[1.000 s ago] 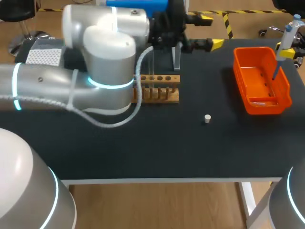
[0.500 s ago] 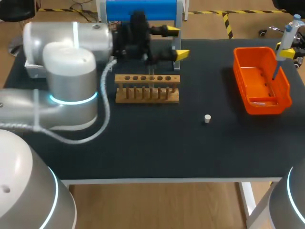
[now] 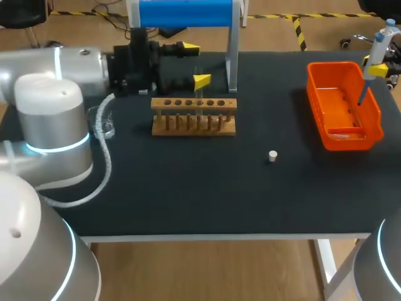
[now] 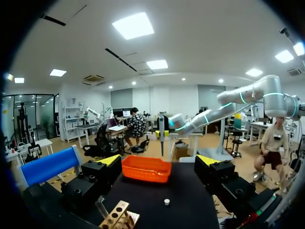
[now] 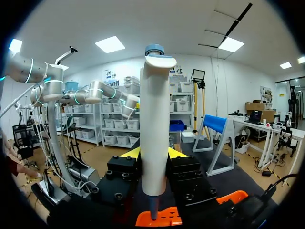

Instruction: Invert the test tube, pick up the pipette, mount the tip to pipette, aspirate from beaker and dispense into the tube, eject the tip, return the pipette, and cap with the stopper.

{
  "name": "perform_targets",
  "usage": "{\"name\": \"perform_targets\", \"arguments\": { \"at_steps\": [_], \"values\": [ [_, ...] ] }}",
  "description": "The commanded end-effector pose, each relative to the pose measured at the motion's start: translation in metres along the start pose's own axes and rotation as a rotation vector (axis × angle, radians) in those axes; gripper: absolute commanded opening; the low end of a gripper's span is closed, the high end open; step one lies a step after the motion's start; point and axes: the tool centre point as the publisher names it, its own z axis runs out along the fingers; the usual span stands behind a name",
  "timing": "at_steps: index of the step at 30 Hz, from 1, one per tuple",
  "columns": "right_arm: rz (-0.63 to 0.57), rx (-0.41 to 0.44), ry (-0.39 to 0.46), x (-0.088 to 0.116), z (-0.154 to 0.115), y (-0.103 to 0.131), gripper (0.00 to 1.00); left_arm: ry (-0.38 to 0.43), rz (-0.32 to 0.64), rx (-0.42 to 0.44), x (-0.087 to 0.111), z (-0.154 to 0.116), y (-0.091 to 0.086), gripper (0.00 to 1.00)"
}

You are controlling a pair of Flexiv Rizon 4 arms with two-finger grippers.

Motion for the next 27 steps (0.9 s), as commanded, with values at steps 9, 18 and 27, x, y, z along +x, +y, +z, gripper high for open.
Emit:
{"name": "perform_targets", "arguments": {
  "at_steps": [9, 18, 27],
  "values": [
    [0.0, 0.003, 0.002, 0.0, -0.001, 0.001, 0.0, 0.024, -0.005, -0.021, 0.002, -0.007, 0.001, 1.0],
    [0.0, 0.003, 0.002, 0.0, -0.001, 0.001, 0.0, 0.024, -0.005, -0.021, 0.002, -0.007, 0.001, 1.0],
    [-0.004, -0.012, -0.022, 0.014, 0.016, 0.007, 0.0, 0.024, -0.005, -0.021, 0.002, -0.007, 0.001, 1.0]
  ]
}}
